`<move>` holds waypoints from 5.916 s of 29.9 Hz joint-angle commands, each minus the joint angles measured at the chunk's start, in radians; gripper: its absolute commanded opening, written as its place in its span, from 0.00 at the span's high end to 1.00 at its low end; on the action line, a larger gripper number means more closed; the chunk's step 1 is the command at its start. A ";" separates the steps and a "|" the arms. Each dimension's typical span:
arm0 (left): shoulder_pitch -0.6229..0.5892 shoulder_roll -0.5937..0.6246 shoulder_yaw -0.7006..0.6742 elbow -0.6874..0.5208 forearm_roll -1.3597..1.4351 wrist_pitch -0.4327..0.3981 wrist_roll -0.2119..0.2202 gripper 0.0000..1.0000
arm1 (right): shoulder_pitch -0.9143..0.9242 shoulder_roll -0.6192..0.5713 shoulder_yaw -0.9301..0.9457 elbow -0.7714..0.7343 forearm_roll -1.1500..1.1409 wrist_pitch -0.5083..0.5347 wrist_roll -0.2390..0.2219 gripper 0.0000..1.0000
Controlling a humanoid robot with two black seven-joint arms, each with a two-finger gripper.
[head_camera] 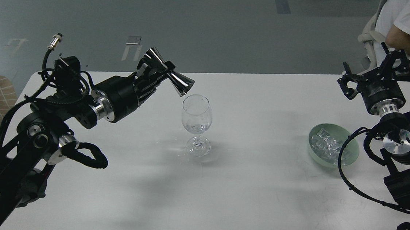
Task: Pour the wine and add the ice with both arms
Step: 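Tilt the jigger with the left gripper to pour into the glass, then turn the jigger upright and carry it back from the glass, then lower the jigger onto the table and open the left gripper, then withdraw the left gripper up and away from the jigger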
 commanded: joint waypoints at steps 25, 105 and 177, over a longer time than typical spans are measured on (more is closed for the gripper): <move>-0.078 0.013 0.034 0.000 0.072 -0.027 0.040 0.83 | 0.000 -0.002 0.037 -0.008 0.002 0.001 -0.001 0.00; 0.289 -0.279 -0.595 0.719 -1.230 -0.069 -0.310 0.79 | -0.077 -0.007 0.020 -0.003 -0.014 -0.020 -0.001 0.00; 0.445 -0.015 -0.563 0.288 -1.215 -0.087 -0.298 0.02 | -0.095 -0.015 0.021 0.000 -0.011 -0.009 -0.001 0.00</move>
